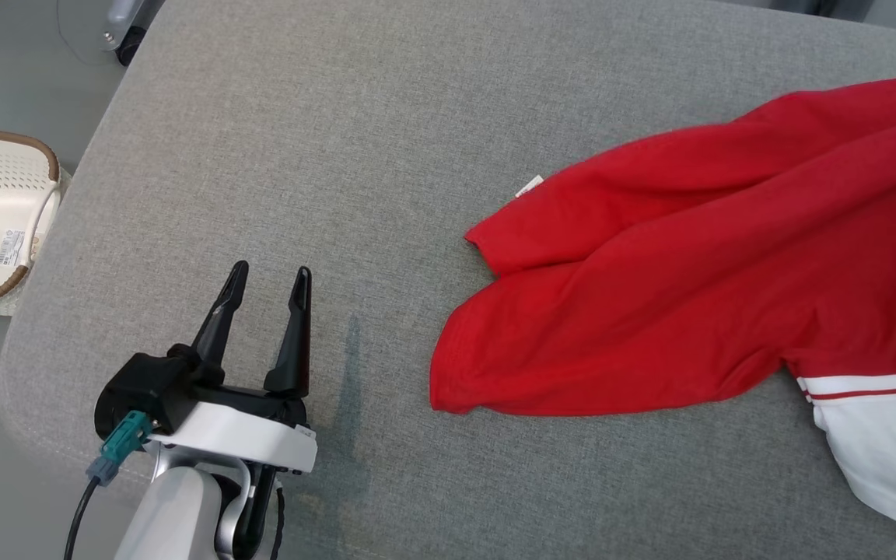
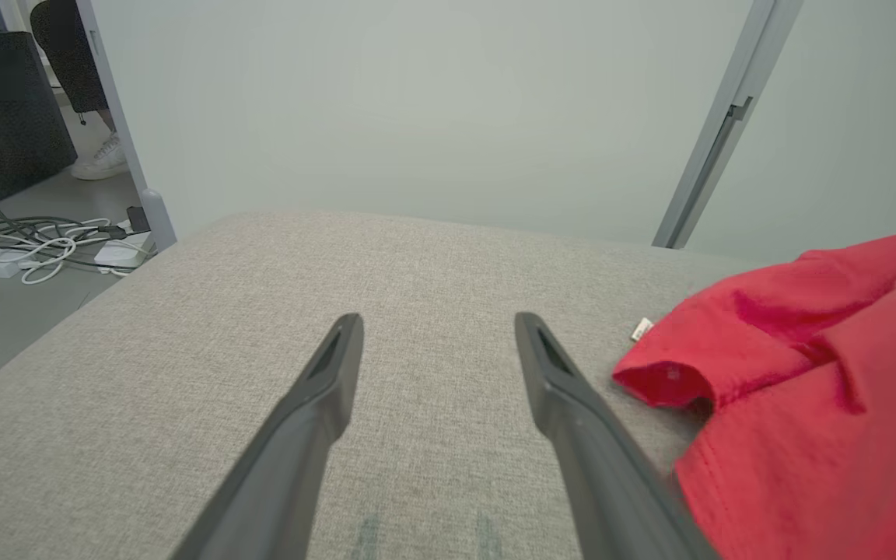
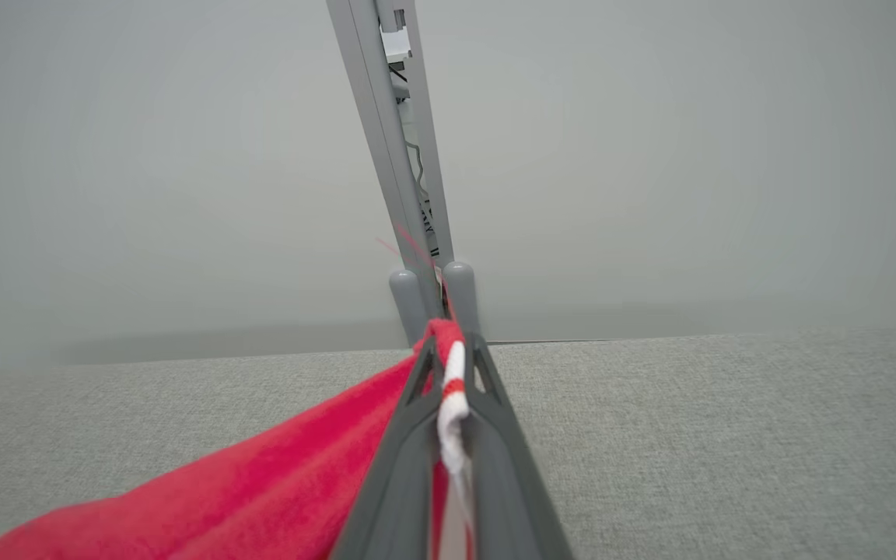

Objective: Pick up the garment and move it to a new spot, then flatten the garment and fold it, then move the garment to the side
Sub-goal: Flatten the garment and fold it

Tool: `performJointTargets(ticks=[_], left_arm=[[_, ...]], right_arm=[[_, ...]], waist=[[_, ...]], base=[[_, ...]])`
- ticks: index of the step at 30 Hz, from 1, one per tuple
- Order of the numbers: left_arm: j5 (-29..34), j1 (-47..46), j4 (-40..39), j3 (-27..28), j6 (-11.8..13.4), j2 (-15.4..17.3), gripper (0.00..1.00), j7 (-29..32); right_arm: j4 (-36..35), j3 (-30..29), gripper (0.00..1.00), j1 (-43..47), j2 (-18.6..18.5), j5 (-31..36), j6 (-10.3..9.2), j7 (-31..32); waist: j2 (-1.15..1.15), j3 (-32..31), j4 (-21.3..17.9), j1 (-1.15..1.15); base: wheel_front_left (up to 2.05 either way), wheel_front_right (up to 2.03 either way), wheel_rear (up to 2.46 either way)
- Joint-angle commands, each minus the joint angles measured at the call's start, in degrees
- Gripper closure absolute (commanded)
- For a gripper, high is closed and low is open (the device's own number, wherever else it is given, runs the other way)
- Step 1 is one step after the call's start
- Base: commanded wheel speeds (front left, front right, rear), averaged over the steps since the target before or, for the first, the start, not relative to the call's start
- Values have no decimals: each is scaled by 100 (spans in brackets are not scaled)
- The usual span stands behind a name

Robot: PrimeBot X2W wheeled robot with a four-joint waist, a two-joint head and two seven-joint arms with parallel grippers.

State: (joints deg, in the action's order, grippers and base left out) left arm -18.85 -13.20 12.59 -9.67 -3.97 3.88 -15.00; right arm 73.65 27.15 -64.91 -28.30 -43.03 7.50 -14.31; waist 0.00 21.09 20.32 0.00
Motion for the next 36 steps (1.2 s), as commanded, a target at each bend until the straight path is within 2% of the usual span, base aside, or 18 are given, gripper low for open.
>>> performJointTargets(ticks=[1, 2, 9, 12, 14, 18, 27, 36], left_arm=[[63, -78, 1, 41, -33, 4, 0, -23], [82, -77, 3, 45, -32, 1, 0, -23], [114, -59, 84, 68, -49, -4, 0, -23], [106, 48, 184, 116, -51, 27, 0, -22], [100, 105, 229, 155, -41, 49, 0, -17], [108, 219, 230, 263, 14, 126, 0, -17], [83, 650, 80, 475, 131, 368, 0, -10], [111, 1045, -144, 552, 129, 419, 0, -14]], right_arm=[[27, -157, 80, 56, -36, 102, -1, -57], [29, -232, 0, 129, -31, 143, -1, -63], [27, -561, 0, 409, 250, 453, -1, -81], [-16, -655, 0, 448, 563, 660, -1, -102], [-281, -745, 0, 568, 671, 723, -1, -98], [-1152, -978, 0, 1054, 819, 885, -1, -90], [-3447, -1747, 0, 2866, 1211, 1323, 0, -83], [-5432, -2449, 0, 4730, 1607, 1802, 0, -80]], waist=[[0, 25, 4, 0], [0, 21, -4, 0], [0, -188, -196, 0], [0, -464, -438, 0], [0, -620, -590, 0], [0, -937, -874, 0], [0, -1660, -1499, 0], [0, -2049, -1823, 0]], base=[[0, 0, 0], [0, 0, 0], [0, 0, 0], [0, 0, 0], [0, 0, 0], [0, 0, 0], [0, 0, 0], [0, 0, 0]])
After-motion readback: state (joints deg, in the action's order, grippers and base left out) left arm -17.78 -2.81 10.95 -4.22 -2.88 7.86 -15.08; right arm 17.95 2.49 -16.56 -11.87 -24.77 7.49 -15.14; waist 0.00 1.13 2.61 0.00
